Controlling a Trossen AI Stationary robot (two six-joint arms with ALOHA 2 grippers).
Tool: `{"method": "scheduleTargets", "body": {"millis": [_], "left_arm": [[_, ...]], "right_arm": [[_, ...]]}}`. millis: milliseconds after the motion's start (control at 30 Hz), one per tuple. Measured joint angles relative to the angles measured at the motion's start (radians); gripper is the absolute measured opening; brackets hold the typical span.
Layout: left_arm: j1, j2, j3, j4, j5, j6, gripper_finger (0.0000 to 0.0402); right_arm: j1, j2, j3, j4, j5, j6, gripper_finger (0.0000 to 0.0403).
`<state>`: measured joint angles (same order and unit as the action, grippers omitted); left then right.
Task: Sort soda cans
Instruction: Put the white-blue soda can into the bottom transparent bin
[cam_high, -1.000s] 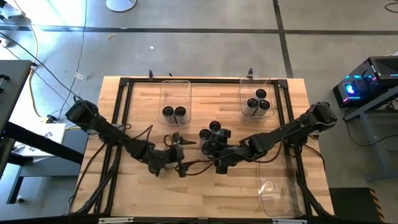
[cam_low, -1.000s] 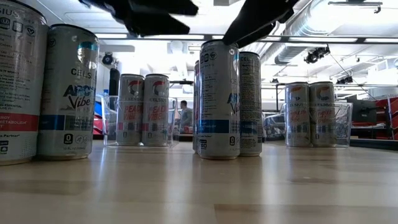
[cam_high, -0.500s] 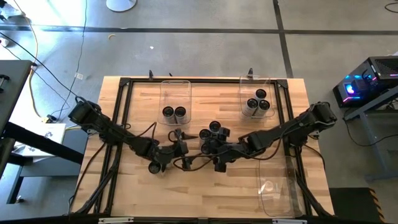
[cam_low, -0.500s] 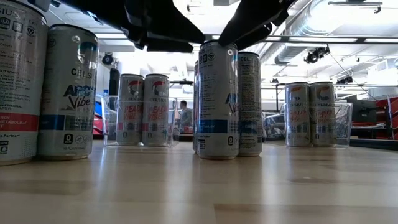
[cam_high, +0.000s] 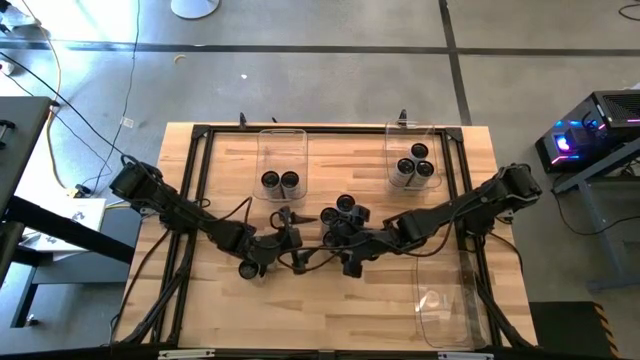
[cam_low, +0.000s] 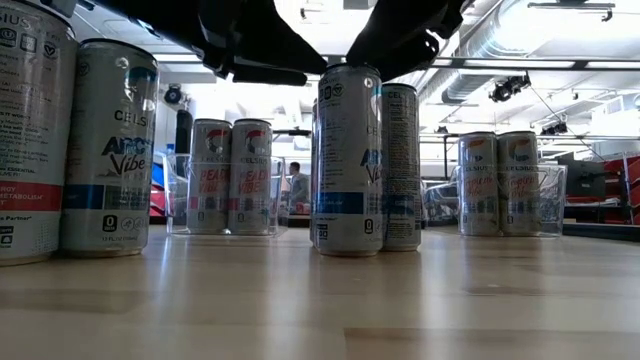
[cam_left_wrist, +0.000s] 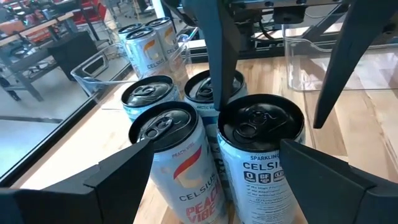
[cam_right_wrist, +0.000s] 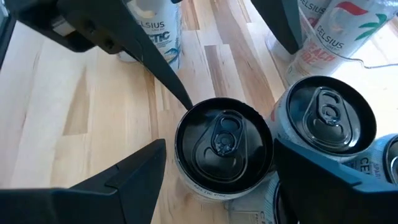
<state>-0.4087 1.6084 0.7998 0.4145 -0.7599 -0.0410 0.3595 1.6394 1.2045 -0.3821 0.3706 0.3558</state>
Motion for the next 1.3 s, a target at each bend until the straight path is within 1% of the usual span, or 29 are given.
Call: {"method": "scheduleTargets", "body": {"millis": [133, 300, 367, 467, 567, 733, 967, 1033, 1200, 1300], "left_arm": [[0.0, -0.003, 0.0, -0.004, -0.005, 0.0, 0.0339], [-0.017, -0.003, 0.0, -0.005, -0.042, 0.001, 0.0339], [-0.022, -0.003, 0.0, -0.006, -0.078, 0.002, 0.0339], [-0.03, -0.003, 0.0, -0.007, -0.124, 0.028, 0.0339], [-0.044, -0.003, 0.0, -0.007, -0.146, 0.038, 0.0339], [-0.057, -0.003, 0.0, -0.007, -0.147, 0.067, 0.0339], [-0.064, -0.003, 0.0, -0.007, -0.143, 0.072, 0.0339], [-0.064, -0.003, 0.0, -0.007, -0.128, 0.072, 0.0339], [-0.055, -0.002, 0.0, -0.006, 0.026, 0.067, 0.0339], [-0.044, 0.002, 0.0, -0.01, 0.035, 0.05, 0.0339]], "right_arm": [[0.0, 0.0, 0.009, -0.009, -0.008, 0.034, 0.0287], [0.0, 0.001, 0.049, -0.05, -0.08, 0.075, 0.0287], [0.002, 0.002, 0.067, -0.056, -0.12, 0.072, 0.0287], [0.004, 0.002, 0.077, -0.066, -0.151, 0.047, 0.0287], [0.004, 0.003, 0.092, -0.063, -0.183, 0.004, 0.0287], [0.006, 0.003, 0.112, -0.071, -0.181, -0.066, 0.0287], [-0.006, 0.003, 0.115, -0.093, -0.16, -0.102, 0.0287], [-0.006, 0.002, 0.115, -0.096, -0.158, -0.148, 0.0287], [-0.02, 0.005, 0.115, -0.154, -0.153, -0.314, 0.0287], [-0.045, 0.016, 0.115, -0.16, -0.134, -0.333, 0.0287]]}}
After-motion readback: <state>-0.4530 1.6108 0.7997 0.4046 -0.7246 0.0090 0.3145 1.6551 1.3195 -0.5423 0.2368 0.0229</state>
